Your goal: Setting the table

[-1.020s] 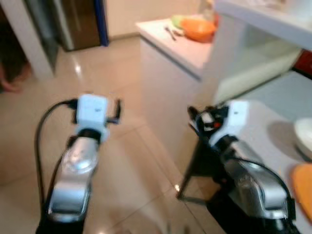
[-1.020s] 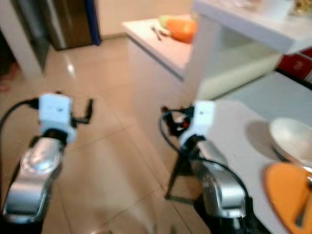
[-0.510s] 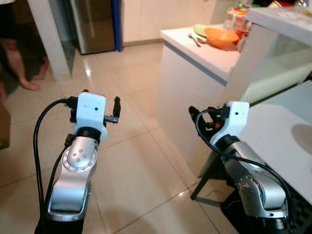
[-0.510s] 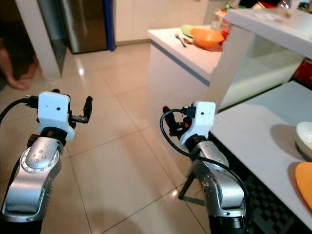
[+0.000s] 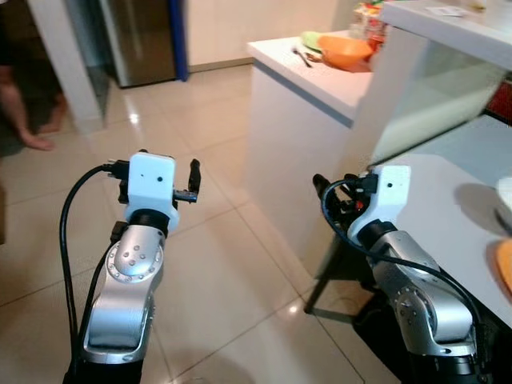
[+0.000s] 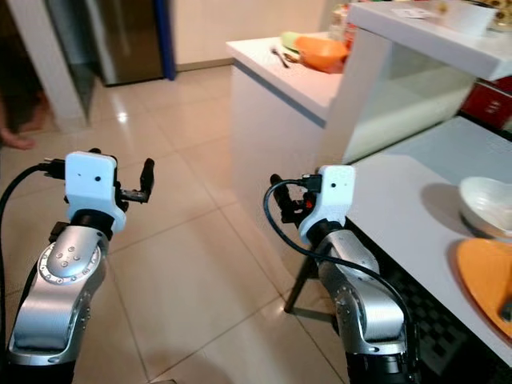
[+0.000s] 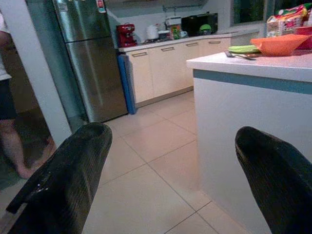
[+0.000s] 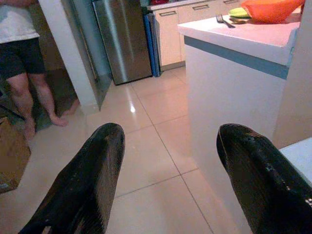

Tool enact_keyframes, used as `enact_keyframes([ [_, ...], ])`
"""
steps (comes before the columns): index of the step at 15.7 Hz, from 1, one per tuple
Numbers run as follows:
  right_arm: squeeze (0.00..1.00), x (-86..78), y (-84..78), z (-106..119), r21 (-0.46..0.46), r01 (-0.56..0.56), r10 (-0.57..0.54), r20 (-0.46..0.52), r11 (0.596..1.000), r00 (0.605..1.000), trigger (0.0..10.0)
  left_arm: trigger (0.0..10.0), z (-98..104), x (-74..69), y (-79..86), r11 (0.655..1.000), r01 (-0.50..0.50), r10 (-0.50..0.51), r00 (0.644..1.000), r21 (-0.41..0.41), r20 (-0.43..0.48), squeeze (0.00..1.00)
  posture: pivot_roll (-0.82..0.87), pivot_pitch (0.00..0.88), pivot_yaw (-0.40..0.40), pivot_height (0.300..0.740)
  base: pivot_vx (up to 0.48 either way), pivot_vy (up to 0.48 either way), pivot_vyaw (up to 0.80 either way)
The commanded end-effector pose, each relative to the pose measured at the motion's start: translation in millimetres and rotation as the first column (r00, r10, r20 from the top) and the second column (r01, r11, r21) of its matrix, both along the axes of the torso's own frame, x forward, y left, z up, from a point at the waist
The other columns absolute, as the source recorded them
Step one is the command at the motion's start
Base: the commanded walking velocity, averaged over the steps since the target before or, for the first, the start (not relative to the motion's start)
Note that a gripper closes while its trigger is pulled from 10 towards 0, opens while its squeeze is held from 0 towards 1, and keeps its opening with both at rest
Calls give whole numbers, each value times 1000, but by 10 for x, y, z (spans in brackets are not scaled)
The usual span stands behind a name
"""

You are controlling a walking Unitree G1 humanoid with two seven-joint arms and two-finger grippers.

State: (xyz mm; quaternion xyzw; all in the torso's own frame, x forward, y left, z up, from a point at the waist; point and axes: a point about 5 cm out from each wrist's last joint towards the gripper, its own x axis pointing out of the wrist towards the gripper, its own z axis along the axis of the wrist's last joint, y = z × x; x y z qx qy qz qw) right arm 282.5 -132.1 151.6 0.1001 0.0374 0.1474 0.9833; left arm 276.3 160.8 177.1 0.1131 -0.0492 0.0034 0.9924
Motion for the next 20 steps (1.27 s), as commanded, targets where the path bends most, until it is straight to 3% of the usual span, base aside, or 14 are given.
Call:
enact_keyframes([
  [1, 0, 14, 12, 38, -4, -9, 9, 18, 1000, 1000, 10000, 10000, 51, -1, -25, 1000, 22, -21, 1000, -12, 21, 0, 26, 0, -48, 740, 311, 0, 0],
  [4, 0, 18, 28, 46, -7, -20, 20, 24, 1000, 1000, 10000, 10000, 62, -1, -34, 1000, 28, -28, 999, -14, 31, 0, 28, 0, -50, 740, 364, 0, 590],
  [8, 0, 22, 44, 43, -13, -27, 28, 30, 1000, 999, 10000, 10000, 28, -30, -10, 999, 33, -33, 999, -1, 22, 0, 34, 0, -53, 740, 382, 0, -195],
  [20, 0, 20, 87, 38, -29, -65, 66, 38, 997, 997, 10000, 10000, 22, -50, 27, 1000, 29, -30, 999, 7, 17, 0, 45, 0, -58, 740, 383, 0, 701],
])
